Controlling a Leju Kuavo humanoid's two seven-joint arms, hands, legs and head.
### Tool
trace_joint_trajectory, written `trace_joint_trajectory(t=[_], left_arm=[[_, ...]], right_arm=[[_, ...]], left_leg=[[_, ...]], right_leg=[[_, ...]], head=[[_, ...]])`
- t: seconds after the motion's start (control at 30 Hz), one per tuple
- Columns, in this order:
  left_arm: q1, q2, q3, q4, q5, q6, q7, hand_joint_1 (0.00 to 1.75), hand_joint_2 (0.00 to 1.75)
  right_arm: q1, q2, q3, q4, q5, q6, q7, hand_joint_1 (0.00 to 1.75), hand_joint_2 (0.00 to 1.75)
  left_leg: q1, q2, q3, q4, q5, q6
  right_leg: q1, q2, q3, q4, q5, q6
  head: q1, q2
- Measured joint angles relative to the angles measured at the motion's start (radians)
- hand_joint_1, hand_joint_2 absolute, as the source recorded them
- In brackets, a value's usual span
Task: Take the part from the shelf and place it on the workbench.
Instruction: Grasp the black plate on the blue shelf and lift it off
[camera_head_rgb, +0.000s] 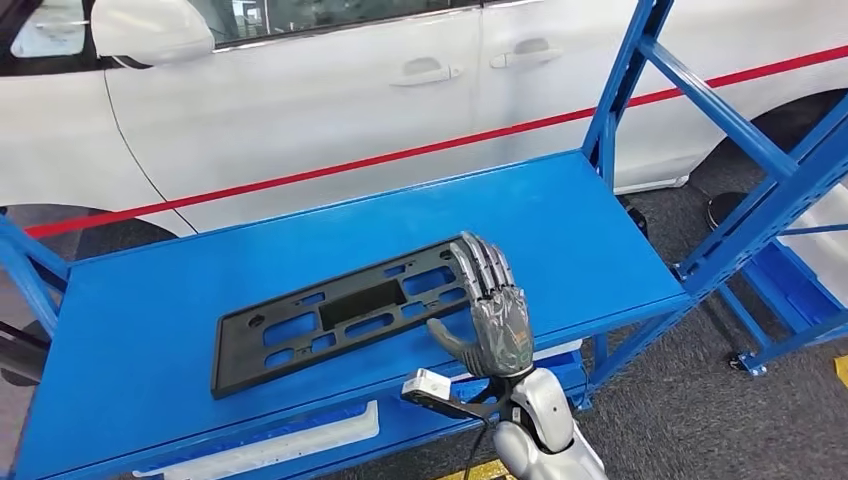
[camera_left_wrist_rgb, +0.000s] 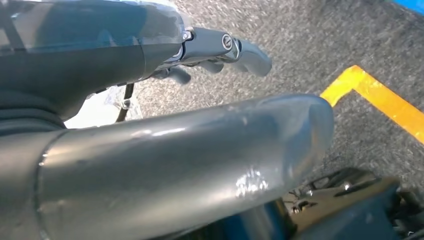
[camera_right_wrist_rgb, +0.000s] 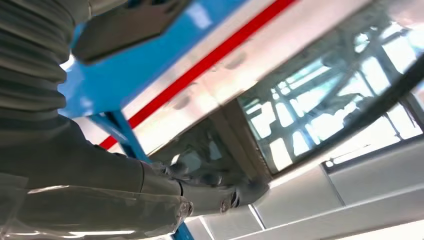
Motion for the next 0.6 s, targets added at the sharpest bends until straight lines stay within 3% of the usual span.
trace_joint_trajectory(t=[0.1,0.17,0.23,0.27,0.3,0.33,0.4,0.47,0.53,0.6], left_arm=[[0.008,-0.004,0.007,0.000,0.003,0.003,-0.002,0.00,0.00],[0.013,-0.007,0.014,0.000,0.010,0.007,-0.005,0.00,0.00],[0.015,-0.011,0.021,0.000,0.014,0.008,-0.008,0.00,0.00],[0.017,-0.013,0.024,0.000,0.014,0.008,-0.008,0.00,0.00],[0.020,-0.016,0.028,0.000,0.014,0.008,-0.006,0.00,0.00],[0.022,-0.017,0.031,0.000,0.014,0.007,-0.003,0.00,0.00],[0.025,-0.018,0.036,0.000,0.011,0.005,0.003,0.00,0.00],[0.022,-0.019,0.038,0.000,0.010,0.003,0.006,0.00,0.00],[0.018,-0.019,0.039,0.000,0.008,0.003,0.007,0.00,0.00],[0.015,-0.020,0.039,0.000,0.003,0.003,0.009,0.00,0.00]], right_arm=[[0.010,-0.016,0.026,-0.079,-0.052,0.024,-0.012,0.00,1.75],[0.032,-0.043,0.041,-0.146,-0.106,0.052,-0.023,0.00,1.75],[0.068,-0.079,0.049,-0.205,-0.158,0.076,-0.037,0.00,1.75],[0.087,-0.097,0.052,-0.229,-0.177,0.083,-0.043,0.00,1.75],[0.105,-0.116,0.053,-0.255,-0.194,0.087,-0.050,0.00,1.75],[0.120,-0.131,0.053,-0.277,-0.206,0.090,-0.055,0.00,1.75],[0.138,-0.154,0.053,-0.314,-0.223,0.096,-0.060,0.00,1.75],[0.152,-0.168,0.053,-0.341,-0.231,0.100,-0.062,0.00,1.75],[0.160,-0.177,0.053,-0.359,-0.237,0.105,-0.064,0.00,1.75],[0.160,-0.180,0.053,-0.368,-0.242,0.120,-0.066,0.00,1.75]], left_leg=[[0.004,-0.004,0.011,-0.035,0.038,0.011],[0.014,-0.004,0.018,-0.050,0.056,0.011],[0.019,-0.005,0.019,-0.052,0.058,0.010],[0.023,-0.007,0.020,-0.051,0.055,0.006],[0.027,-0.008,0.023,-0.049,0.051,0.001],[0.032,-0.008,0.027,-0.045,0.044,-0.007],[0.041,-0.008,0.033,-0.031,0.021,-0.025],[0.042,-0.007,0.036,-0.014,-0.005,-0.043],[0.043,-0.008,0.042,-0.012,-0.018,-0.056],[0.048,-0.008,0.049,-0.007,-0.031,-0.068]], right_leg=[[-0.006,0.003,-0.001,-0.003,0.002,0.019],[-0.010,0.011,-0.033,0.078,-0.054,0.033],[-0.022,0.014,-0.084,0.210,-0.126,0.051],[-0.028,0.013,-0.099,0.254,-0.143,0.059],[-0.034,0.013,-0.098,0.263,-0.143,0.067],[-0.040,0.012,-0.077,0.233,-0.125,0.074],[-0.050,0.011,-0.002,0.113,-0.079,0.087],[-0.052,0.013,0.045,0.041,-0.074,0.075],[-0.046,0.015,0.051,0.039,-0.092,0.047],[-0.044,0.014,0.058,0.037,-0.102,0.029]], head=[[-0.003,0.000],[0.001,0.000],[0.002,0.000],[0.003,0.000],[0.003,0.000],[0.003,0.000],[0.005,0.000],[0.008,0.000],[0.006,0.000],[0.004,0.000]])
